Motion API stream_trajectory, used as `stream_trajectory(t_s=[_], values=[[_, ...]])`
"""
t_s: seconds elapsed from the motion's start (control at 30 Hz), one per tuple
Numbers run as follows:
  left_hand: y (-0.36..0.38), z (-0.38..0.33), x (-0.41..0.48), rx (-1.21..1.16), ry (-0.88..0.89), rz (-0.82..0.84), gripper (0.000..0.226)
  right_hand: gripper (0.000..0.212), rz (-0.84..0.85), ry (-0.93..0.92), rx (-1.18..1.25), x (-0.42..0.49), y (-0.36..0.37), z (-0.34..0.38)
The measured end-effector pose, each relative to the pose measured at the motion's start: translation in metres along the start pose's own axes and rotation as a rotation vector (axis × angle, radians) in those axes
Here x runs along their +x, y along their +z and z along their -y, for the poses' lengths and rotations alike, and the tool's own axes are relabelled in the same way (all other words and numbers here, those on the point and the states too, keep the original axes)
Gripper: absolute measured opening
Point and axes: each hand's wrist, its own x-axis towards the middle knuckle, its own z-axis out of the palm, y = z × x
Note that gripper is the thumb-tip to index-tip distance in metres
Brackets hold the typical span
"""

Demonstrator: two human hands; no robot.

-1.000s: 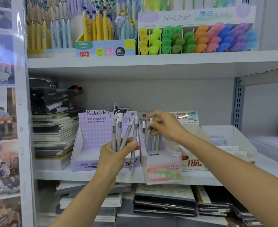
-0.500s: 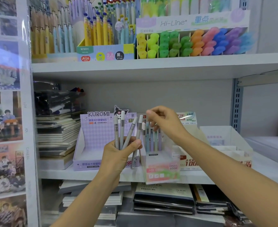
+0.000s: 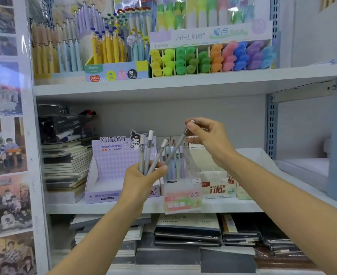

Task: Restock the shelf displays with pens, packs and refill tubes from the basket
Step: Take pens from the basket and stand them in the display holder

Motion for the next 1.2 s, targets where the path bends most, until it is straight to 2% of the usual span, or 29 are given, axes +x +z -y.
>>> stream_trajectory(t_s=[0.2,0.37,0.5,0.7,0.83,0.93,1.0,1.1,1.2], values=[[0.005,0.012,0.005,0.044,-0.017,-0.021,0.018,0.015,-0.02,0.017,-0.187,-0.001,-0.01,-0.02],[-0.006,0.019,0.011,0.042,-0.018,-0.081,0.022,0.017,0.047,0.015,-0.288,0.005,0.001,-0.037],[-0.005,0.023,0.014,0.012,0.005,-0.056,0.016,0.019,0.121,-0.035,-0.427,0.013,0.015,-0.045],[-0.007,0.03,0.017,-0.031,-0.006,-0.038,0.016,0.019,0.216,-0.031,-0.511,0.019,0.019,-0.046],[-0.007,0.033,0.018,-0.047,-0.006,-0.034,0.017,0.02,0.204,-0.023,-0.504,0.02,0.024,-0.049],[-0.008,0.033,0.017,-0.057,-0.003,-0.031,0.017,0.011,0.116,-0.04,-0.512,0.021,0.032,-0.053],[-0.009,0.031,0.017,-0.059,-0.014,-0.038,0.018,0.007,0.079,-0.107,-0.623,0.023,0.034,-0.057],[-0.011,0.025,0.017,-0.103,-0.026,-0.059,0.031,0.007,0.112,-0.194,-0.853,0.023,0.036,-0.059],[-0.011,0.018,0.012,-0.112,-0.021,-0.057,0.032,0.014,0.14,-0.182,-0.922,0.021,0.034,-0.052]])
